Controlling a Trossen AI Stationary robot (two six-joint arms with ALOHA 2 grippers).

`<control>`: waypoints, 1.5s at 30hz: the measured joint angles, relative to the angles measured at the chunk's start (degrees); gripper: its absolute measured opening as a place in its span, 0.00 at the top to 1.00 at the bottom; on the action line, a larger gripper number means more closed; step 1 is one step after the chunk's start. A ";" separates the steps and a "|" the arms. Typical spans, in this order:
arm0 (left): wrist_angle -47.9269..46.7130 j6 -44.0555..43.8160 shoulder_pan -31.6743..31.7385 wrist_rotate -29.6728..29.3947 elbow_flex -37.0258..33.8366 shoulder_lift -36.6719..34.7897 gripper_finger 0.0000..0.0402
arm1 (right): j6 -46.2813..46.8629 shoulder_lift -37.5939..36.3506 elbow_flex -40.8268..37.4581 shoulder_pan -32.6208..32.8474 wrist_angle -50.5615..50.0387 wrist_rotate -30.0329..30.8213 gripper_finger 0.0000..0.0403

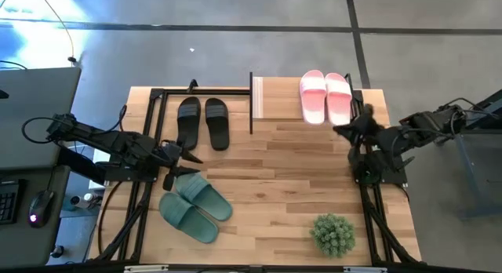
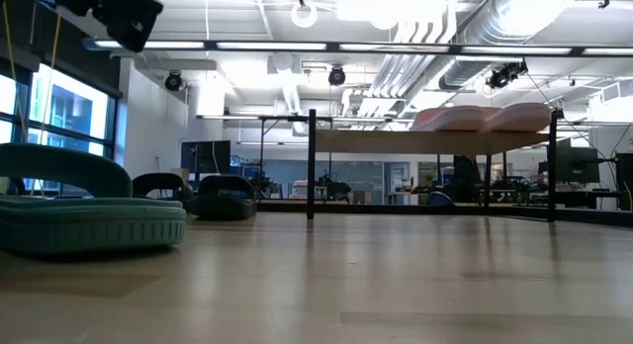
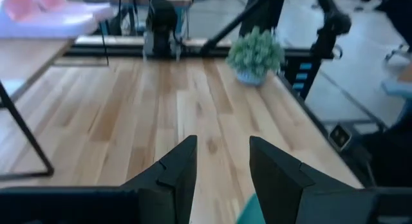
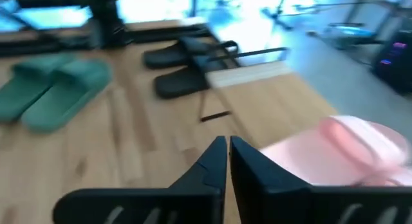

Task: Pick and place slides into the shelf
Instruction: Put the bottom green slipper under the shelf

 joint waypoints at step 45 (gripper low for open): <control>-42.99 -39.61 -14.78 -11.76 50.21 36.89 0.69 | 15.69 -9.15 -12.04 -0.04 -8.61 7.77 1.00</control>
